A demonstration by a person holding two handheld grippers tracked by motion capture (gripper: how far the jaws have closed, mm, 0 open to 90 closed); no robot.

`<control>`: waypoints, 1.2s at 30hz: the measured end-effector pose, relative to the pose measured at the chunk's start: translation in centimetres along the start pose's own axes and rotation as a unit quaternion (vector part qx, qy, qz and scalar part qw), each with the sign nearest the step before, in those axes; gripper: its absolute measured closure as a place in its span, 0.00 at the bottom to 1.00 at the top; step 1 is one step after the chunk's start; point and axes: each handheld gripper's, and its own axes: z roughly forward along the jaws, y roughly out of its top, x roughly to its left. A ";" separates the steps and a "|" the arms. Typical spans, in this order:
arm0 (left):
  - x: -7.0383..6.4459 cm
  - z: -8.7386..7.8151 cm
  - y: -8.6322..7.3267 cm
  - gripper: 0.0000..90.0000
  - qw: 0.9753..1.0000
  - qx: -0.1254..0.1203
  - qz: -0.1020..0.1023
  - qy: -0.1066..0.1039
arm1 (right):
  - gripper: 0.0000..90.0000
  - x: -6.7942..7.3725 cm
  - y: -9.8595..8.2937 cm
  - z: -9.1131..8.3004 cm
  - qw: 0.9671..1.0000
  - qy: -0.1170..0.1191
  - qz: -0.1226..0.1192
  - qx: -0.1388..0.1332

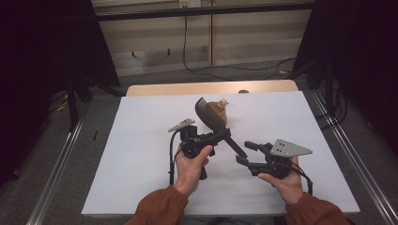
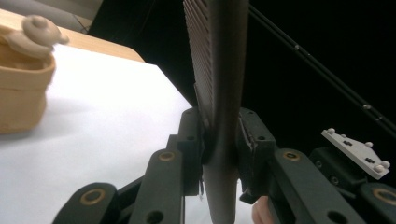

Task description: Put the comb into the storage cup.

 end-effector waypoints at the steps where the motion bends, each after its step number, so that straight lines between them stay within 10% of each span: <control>1: 0.0 0.0 0.0 0.81 1.000 -0.001 0.002 0.001 | 0.34 0.0 0.0 -0.1 1.000 -0.002 0.002 0.000; 17: -0.2 -0.6 0.7 0.82 0.997 0.003 0.068 0.038 | 0.08 -0.4 0.1 -0.5 0.998 -0.057 0.021 0.000; 36: -0.5 -1.7 1.5 0.82 0.985 0.021 0.155 0.075 | 0.02 -0.3 0.2 -2.7 0.994 -0.110 0.007 -0.023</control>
